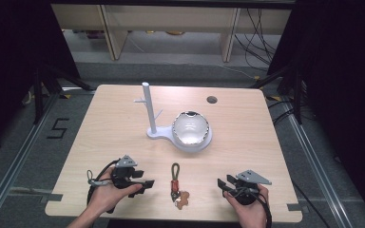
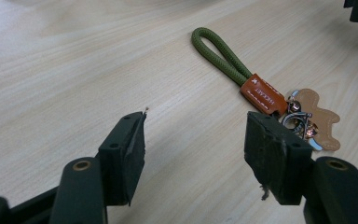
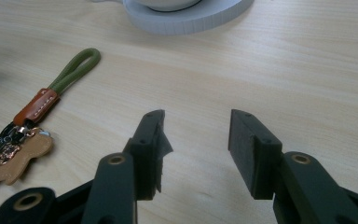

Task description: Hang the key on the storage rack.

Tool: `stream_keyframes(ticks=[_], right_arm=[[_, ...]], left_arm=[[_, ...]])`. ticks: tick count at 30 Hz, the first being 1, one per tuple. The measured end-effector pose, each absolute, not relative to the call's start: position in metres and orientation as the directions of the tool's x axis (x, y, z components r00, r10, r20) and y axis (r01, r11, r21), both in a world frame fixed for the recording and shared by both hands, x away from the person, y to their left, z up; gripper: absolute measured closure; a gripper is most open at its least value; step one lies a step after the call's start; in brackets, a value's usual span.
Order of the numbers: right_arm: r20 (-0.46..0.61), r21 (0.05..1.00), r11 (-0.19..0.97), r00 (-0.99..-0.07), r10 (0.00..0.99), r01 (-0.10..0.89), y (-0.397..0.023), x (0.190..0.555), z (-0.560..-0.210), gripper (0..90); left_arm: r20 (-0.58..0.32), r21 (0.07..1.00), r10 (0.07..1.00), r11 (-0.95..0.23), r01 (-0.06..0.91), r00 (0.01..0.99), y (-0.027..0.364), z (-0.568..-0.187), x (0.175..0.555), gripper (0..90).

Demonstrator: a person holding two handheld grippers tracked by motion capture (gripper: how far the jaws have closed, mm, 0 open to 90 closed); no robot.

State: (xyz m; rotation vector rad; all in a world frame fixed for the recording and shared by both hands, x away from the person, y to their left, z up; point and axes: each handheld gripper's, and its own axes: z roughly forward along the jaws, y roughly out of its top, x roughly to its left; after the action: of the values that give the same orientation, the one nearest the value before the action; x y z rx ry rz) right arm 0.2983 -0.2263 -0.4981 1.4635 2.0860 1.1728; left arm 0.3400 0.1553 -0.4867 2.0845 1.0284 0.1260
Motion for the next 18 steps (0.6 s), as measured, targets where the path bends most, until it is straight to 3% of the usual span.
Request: stream_keyframes(ticks=[7,18], right_arm=[[0.185,0.764,0.130,-0.407,0.894,0.633,-0.228,0.297,-0.497,55.7],[0.190,0.754,0.134,-0.408,0.893,0.643,-0.226,0.298,-0.497,53.3]], left_arm=[[-0.212,0.654,0.716,-0.402,0.641,0.665,0.142,-0.479,0.345,37.5],[-0.188,0.517,0.744,-0.480,0.708,0.641,0.103,-0.472,0.360,38.4]])
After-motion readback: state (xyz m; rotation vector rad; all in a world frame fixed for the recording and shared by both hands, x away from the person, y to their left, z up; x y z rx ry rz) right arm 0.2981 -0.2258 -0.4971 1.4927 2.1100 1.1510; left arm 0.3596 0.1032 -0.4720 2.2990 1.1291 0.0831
